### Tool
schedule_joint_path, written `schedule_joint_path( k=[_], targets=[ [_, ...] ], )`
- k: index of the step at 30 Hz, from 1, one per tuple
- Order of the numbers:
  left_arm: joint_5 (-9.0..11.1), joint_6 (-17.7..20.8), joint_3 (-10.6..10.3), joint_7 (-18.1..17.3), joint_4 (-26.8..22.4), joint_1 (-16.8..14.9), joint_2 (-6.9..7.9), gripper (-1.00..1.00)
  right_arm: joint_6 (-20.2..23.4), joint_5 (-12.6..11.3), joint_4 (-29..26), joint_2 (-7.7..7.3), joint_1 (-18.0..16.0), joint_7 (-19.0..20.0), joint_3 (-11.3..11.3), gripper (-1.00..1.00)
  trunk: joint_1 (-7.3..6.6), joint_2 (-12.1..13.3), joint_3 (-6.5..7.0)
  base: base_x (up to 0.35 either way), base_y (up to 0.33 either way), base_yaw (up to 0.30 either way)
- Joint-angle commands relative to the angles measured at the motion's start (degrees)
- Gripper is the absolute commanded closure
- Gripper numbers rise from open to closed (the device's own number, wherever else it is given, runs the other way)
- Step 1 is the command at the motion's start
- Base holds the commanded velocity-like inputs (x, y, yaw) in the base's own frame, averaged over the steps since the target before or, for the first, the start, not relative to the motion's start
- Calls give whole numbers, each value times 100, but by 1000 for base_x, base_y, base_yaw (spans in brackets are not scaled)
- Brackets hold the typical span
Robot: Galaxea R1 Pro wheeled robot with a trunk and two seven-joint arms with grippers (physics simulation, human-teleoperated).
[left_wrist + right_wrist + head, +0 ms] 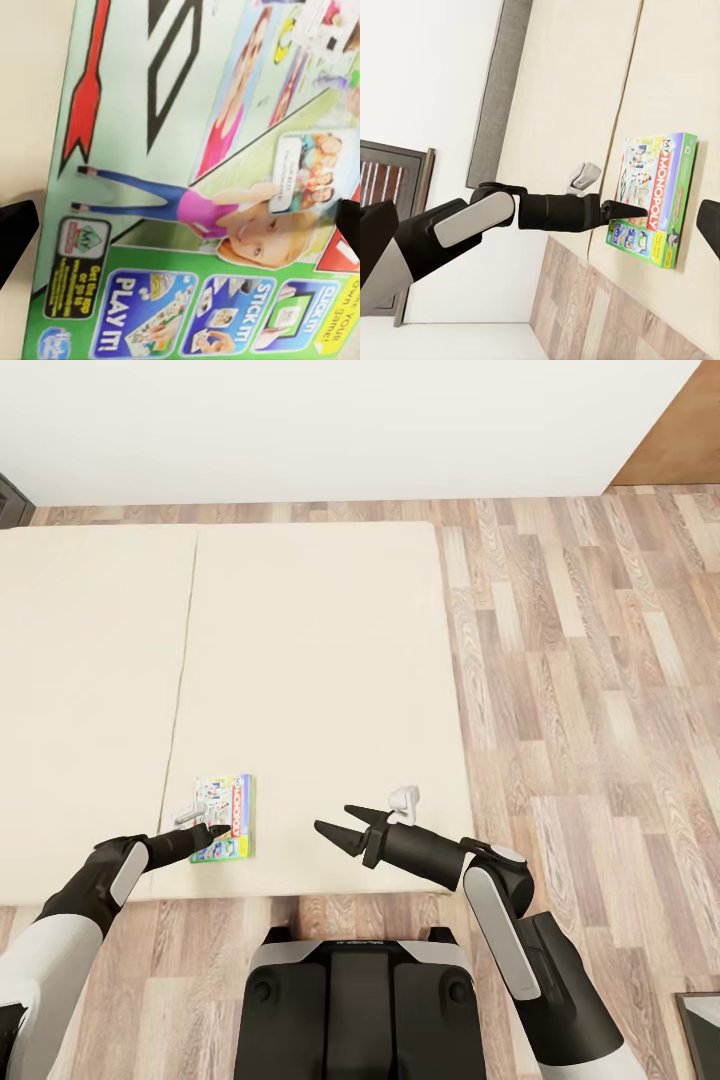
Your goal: Put all the toys in the child's room - the three board games (two on the bed and one on the table), the two jigsaw puzzles on the table, and the tennis ball on the table - inside the toy box on the table in the child's room.
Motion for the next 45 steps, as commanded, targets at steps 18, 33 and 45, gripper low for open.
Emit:
schedule_joint_path(
  k=[18,33,45],
  targets=[
    [24,45,23,-8,-4,-2,-3,-100,41,-30,-2,2,-2,-3,-4,-100,3,-9,-6,0,-79,0],
    [24,42,51,-14,-4,-2,2,-100,37,-27,-2,2,-2,-3,4,-100,3,-9,-6,0,-71,0],
    [18,-156,60,18,-4,-2,36,-100,-58,-21,1,2,-2,-9,4,-100,3,-9,-6,0,-1,0]
  ],
)
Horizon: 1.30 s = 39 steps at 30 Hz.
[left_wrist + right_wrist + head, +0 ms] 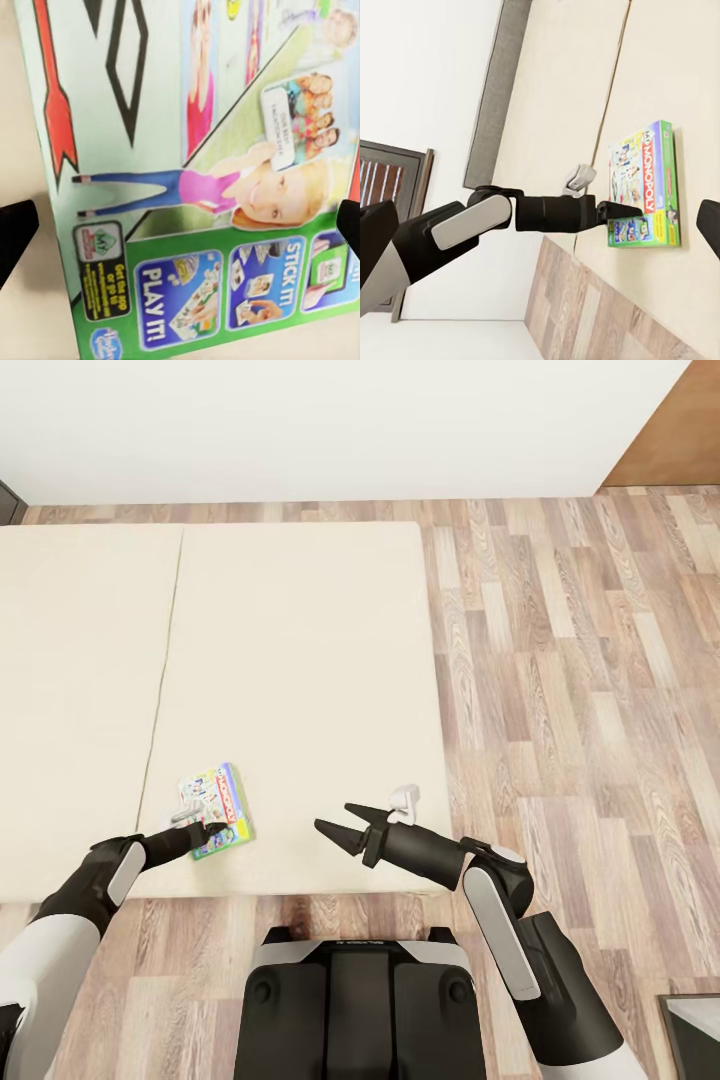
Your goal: Put all the toys in the child's room - the three board games (two on the bed and one on the table), the two jigsaw puzzles on the table, and the tennis ball on the table - inside the toy box on the table in the child's room.
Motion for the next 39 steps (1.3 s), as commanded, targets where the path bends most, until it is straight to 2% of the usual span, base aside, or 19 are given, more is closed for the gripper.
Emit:
schedule_joint_path(
  k=[1,9,19,33,39],
  targets=[
    [27,19,21,-10,-4,-1,0,-100,38,-32,-3,2,-2,-4,-4,-100,3,-9,-6,0,0,0],
    [22,-99,31,92,-31,-7,22,-100,26,-32,-3,2,-2,0,-4,-100,3,-9,-6,0,0,0],
    [24,-143,32,368,-298,-10,17,-100,25,-32,-4,2,-2,2,-4,-100,3,-9,-6,0,0,0],
    [25,-302,32,400,-361,-87,8,-100,25,-32,-4,2,-2,3,2,-100,3,-9,-6,0,0,0],
    [21,-321,32,406,-361,-138,8,-100,23,-19,-5,2,-2,3,95,-100,3,-9,-6,0,0,0]
  ],
)
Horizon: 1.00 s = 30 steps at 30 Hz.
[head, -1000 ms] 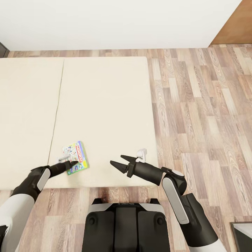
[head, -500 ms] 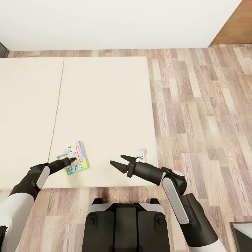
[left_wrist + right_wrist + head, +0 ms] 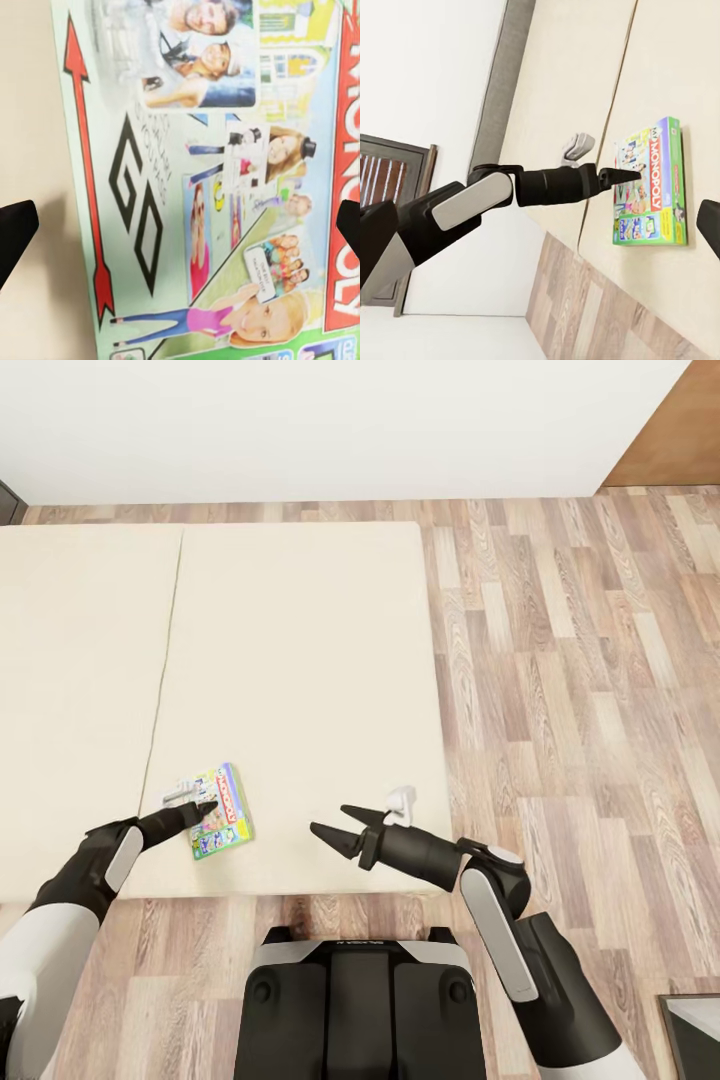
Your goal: Put all the toys in the child's room - the three board games (two on the bed and one on the table), the two jigsaw puzzles on the table, and the tennis ball on the table - inside the toy box on the table in the child's room.
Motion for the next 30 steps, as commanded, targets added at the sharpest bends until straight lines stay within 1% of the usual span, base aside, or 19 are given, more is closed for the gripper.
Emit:
schedule_joint_path(
  k=[1,11,20,30],
  targets=[
    [34,48,19,-13,-4,-8,-2,-100,40,-31,-2,2,-2,-3,6,-100,3,-9,-6,0,0,0],
    [30,48,19,-16,0,-150,1,-100,-174,-32,-2,-5,-2,-11,44,-100,3,-9,-6,0,0,0],
    [13,46,12,-11,1,-263,15,-100,-209,-35,-2,-5,-2,-12,53,-100,3,-9,-6,0,0,0],
    [10,52,17,-11,1,-290,9,-100,-212,-36,-2,-2,-2,-5,55,-100,3,-9,-17,0,0,0]
  ],
)
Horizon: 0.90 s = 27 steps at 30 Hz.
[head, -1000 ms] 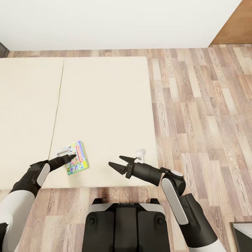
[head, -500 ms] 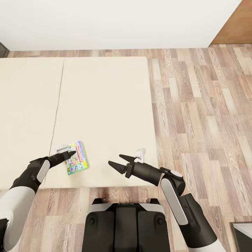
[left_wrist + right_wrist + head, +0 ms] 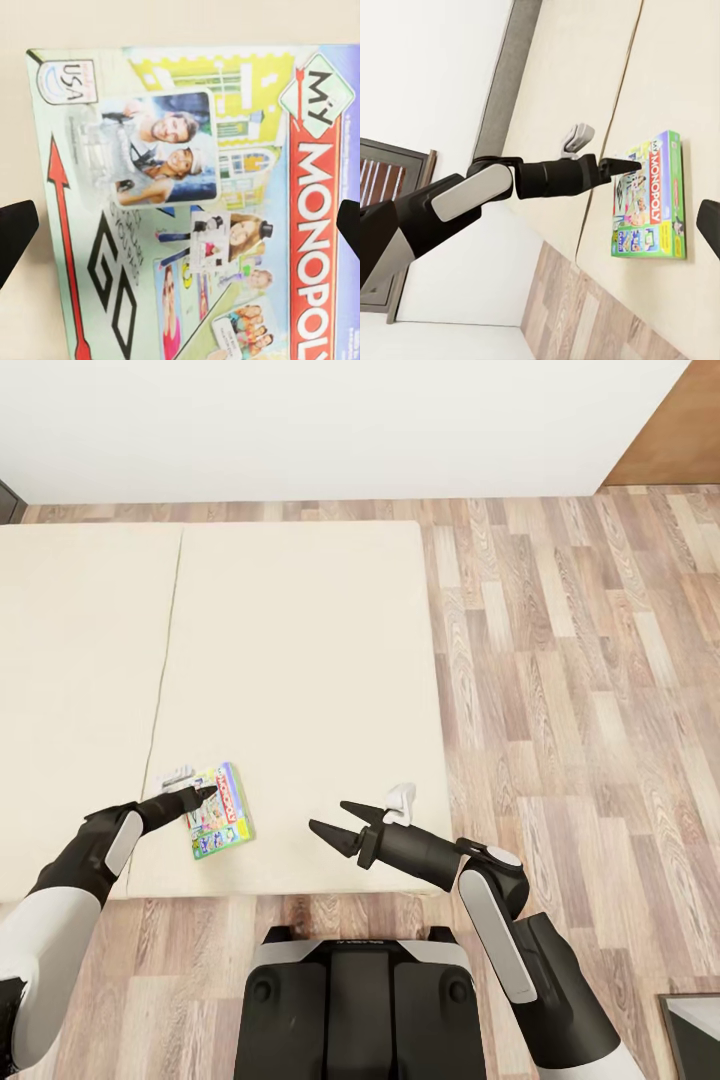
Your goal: Put all the toys in the child's room - the three board games (two on the bed and one on the table), the two jigsaw puzzles on the table, and the tennis ball on the table - inside the toy box on the table in the child's room.
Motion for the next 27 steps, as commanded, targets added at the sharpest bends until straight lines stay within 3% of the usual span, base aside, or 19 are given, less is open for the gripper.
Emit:
schedule_joint_path(
  k=[1,14,18,27],
  targets=[
    [35,50,20,-14,-5,-4,-2,-100,43,-37,-2,3,-2,-3,-4,-100,3,-9,-9,0,0,0],
    [27,42,15,-14,-5,-82,17,-100,43,-37,-2,-2,-2,-1,-12,-100,3,-9,-42,0,0,0],
    [25,42,18,-14,-5,-91,109,-100,43,-37,-2,-2,-2,-2,-11,-100,3,-9,-45,0,0,0],
    [25,35,18,-14,-5,-94,169,-100,43,-37,-2,-2,-2,-3,-5,-100,3,-9,-100,0,0,0]
  ],
)
